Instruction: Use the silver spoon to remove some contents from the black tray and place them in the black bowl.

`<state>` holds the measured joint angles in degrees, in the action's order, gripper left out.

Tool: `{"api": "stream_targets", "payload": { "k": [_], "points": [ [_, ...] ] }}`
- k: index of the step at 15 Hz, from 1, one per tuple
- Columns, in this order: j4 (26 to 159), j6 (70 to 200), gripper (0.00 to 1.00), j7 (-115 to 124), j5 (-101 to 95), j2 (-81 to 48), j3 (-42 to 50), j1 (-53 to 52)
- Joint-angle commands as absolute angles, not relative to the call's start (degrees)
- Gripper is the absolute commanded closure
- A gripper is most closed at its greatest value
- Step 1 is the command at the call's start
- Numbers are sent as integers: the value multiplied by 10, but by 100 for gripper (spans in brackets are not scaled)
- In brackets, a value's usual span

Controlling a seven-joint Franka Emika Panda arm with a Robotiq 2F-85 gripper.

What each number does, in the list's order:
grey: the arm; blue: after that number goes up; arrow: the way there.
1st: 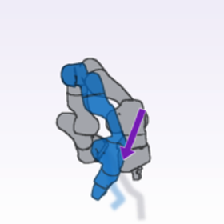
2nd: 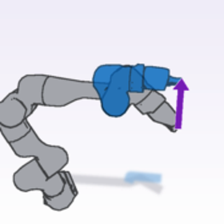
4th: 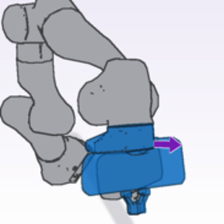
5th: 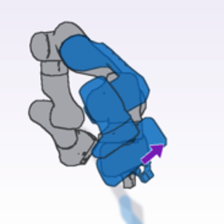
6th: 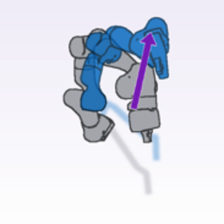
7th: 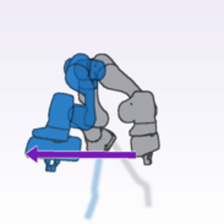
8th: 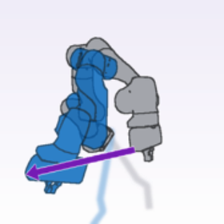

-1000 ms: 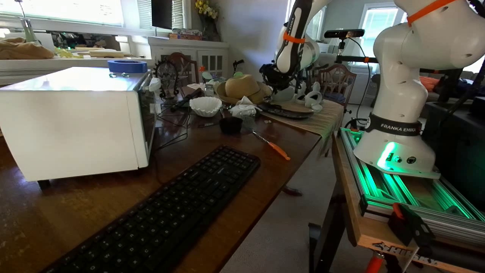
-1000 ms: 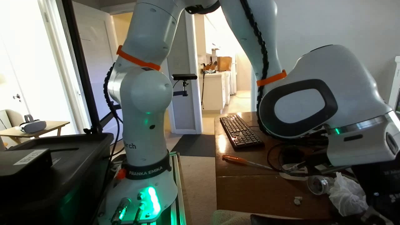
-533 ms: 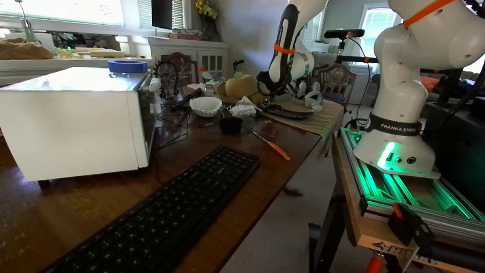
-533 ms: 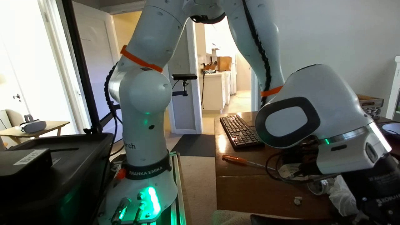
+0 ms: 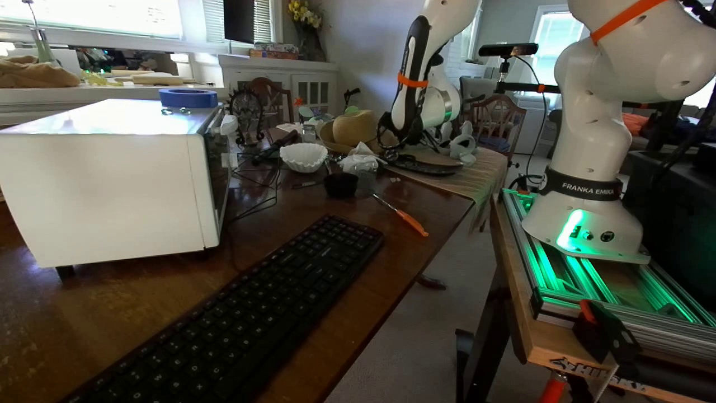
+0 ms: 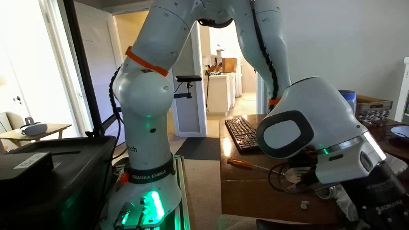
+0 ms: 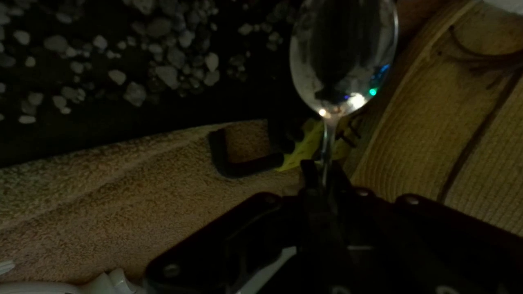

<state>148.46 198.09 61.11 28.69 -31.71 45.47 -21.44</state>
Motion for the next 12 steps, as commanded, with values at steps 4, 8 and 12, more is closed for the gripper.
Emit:
{"api": "stream_targets", "payload": {
  "k": [4, 8, 12],
  "points": [
    [1501, 2045, 98, 524, 341, -302, 384, -150],
    [1503, 2091, 98, 466, 368, -295, 316, -95],
    [1506, 2135, 98, 413, 390, -289, 243, -33]
  ]
}}
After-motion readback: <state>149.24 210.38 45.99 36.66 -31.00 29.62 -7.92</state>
